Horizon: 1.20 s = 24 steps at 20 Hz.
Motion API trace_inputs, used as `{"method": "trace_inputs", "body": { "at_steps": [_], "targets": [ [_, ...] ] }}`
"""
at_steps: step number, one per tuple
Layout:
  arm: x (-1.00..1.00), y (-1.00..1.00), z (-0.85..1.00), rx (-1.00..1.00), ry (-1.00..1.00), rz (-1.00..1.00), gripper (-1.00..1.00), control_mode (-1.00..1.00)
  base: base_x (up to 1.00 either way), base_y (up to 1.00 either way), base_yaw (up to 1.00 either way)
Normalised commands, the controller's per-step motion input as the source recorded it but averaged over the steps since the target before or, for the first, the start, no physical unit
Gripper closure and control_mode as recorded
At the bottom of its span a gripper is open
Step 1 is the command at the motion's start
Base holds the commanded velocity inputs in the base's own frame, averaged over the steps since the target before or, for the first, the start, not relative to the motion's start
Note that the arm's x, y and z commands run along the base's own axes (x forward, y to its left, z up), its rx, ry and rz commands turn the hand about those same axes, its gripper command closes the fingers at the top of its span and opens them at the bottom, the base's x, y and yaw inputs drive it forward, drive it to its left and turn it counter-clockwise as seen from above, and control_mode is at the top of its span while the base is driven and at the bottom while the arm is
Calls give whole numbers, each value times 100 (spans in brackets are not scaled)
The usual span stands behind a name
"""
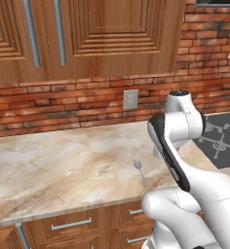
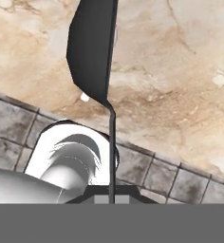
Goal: Organize the utensils by type. Pick up the wooden spoons from the counter and place them in the open cabinet. Then pick up the metallic utensils from the counter and place them in the open drawer.
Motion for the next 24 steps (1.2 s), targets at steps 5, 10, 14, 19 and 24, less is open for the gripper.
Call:
{"method": "trace_inputs", "body": {
  "at_steps": [5, 10, 14, 19, 24],
  "targets": [
    [-34, 0, 39, 0, 0, 14, 100, -100, 0, 0, 0],
    [-61, 0, 28, 1, -1, 4, 100, -100, 0, 0, 0],
    [-49, 0, 45, 1, 0, 0, 100, -100, 0, 0, 0],
    [-21, 0, 42, 0, -6, 1, 100, -100, 0, 0, 0],
    [-15, -3, 19, 0, -9, 0, 100, -100, 0, 0, 0]
  ]
}}
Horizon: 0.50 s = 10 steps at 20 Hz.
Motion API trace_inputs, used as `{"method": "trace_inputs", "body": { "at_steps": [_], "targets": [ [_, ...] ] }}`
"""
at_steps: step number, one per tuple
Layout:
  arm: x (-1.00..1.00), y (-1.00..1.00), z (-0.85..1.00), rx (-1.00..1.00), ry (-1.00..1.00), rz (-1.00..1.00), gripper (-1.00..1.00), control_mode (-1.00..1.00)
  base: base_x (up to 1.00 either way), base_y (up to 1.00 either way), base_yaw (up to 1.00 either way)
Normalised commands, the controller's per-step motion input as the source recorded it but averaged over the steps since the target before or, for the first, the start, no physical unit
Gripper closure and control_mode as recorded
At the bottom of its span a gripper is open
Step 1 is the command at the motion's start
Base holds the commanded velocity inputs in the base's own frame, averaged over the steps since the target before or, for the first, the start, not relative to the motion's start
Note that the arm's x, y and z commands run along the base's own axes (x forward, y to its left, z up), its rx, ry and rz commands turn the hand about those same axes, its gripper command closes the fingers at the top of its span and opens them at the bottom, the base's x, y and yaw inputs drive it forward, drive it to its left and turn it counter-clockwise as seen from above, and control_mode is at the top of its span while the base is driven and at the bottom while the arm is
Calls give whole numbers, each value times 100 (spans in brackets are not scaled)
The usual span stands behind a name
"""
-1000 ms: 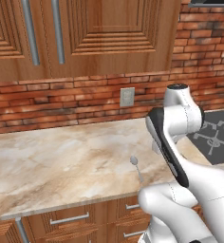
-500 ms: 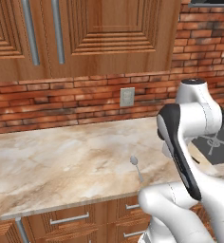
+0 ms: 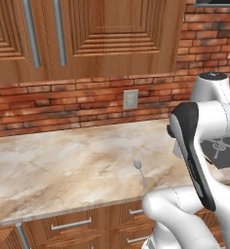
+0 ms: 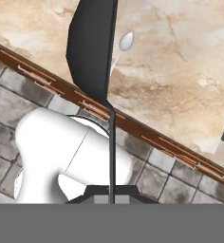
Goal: Organize the utensils by type. Pick up the wooden spoons from the counter and place them in the open cabinet. Then pick up the metallic utensils from the counter and place them in the open drawer.
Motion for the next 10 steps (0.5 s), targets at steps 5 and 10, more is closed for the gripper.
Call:
{"method": "trace_inputs", "body": {
  "at_steps": [5, 10],
  "targets": [
    [0, 0, 0, 0, 0, 0, 100, -100, 0, 0, 0],
    [0, 0, 0, 0, 0, 0, 100, -100, 0, 0, 0]
  ]
}}
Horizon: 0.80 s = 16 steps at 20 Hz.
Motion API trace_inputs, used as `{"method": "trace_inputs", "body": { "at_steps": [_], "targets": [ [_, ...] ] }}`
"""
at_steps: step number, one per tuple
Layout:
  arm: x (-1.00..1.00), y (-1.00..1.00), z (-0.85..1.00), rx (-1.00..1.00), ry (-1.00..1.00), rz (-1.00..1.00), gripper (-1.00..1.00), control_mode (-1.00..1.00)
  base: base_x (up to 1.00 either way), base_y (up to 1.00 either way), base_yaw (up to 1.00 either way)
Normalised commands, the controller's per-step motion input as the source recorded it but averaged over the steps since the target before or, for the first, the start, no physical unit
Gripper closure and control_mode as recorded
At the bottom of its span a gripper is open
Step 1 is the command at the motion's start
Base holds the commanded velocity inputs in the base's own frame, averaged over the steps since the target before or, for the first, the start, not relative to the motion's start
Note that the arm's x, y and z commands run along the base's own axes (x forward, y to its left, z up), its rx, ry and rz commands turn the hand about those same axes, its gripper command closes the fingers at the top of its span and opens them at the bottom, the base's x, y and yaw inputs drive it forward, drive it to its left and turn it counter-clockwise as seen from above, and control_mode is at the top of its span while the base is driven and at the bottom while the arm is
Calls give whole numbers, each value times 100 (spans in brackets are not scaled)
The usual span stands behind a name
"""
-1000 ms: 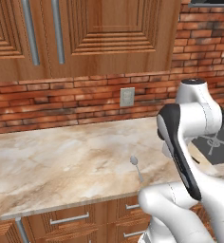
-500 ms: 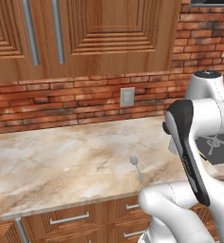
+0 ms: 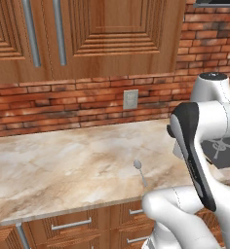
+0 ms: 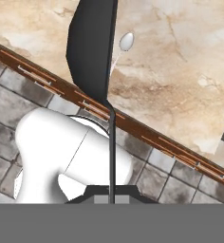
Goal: Organize the utensils by type. Pick up the wooden spoons from the counter and place them in the open cabinet. Then pick up the metallic utensils from the counter and place them in the open drawer.
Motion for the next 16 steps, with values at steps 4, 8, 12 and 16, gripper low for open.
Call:
{"method": "trace_inputs", "body": {
  "at_steps": [4, 8, 12, 16],
  "targets": [
    [0, 0, 0, 0, 0, 0, 100, -100, 0, 0, 0],
    [0, 0, 0, 0, 0, 0, 100, 100, -7, 0, 0],
    [0, 0, 0, 0, 0, 0, 100, 100, -67, 0, 0],
    [0, 0, 0, 0, 0, 0, 100, 100, -78, -15, -8]
  ]
}}
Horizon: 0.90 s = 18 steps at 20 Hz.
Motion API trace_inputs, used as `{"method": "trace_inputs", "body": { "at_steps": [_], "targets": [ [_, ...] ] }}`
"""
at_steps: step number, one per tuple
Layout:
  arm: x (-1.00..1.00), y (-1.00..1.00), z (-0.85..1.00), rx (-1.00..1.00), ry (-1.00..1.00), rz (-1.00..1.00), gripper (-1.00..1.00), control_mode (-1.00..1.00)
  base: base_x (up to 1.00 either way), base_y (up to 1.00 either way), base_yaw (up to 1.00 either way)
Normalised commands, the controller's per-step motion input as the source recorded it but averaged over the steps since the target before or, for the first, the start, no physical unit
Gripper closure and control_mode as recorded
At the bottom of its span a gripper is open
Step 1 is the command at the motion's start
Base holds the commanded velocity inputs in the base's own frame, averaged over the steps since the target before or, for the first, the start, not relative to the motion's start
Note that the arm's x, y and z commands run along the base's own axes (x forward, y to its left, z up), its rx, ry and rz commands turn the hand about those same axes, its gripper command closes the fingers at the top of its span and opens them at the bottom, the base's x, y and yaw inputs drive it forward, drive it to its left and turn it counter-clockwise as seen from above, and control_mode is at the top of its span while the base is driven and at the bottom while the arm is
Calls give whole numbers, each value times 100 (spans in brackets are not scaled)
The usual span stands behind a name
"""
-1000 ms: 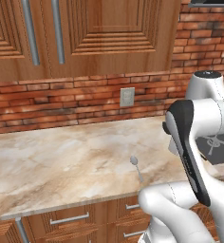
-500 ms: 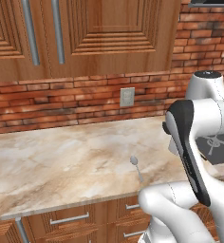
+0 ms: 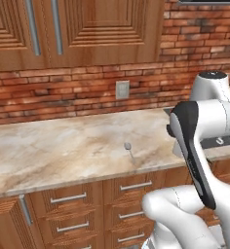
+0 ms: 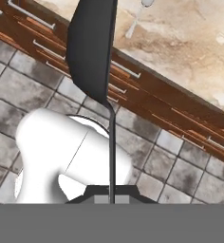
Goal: Organize the utensils by type. Pick up the wooden spoons from the counter and place them in the open cabinet. Then pick up the metallic utensils from the counter and place them in the open drawer.
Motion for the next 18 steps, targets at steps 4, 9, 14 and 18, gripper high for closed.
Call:
{"method": "trace_inputs", "body": {
  "at_steps": [4, 9, 14, 18],
  "targets": [
    [0, 0, 0, 0, 0, 0, 100, 100, -40, -17, -14],
    [0, 0, 0, 0, 0, 0, 100, 100, -2, -4, -4],
    [0, 0, 0, 0, 0, 0, 100, 100, -14, -27, -6],
    [0, 0, 0, 0, 0, 0, 100, 100, -33, -81, -43]
  ]
}}
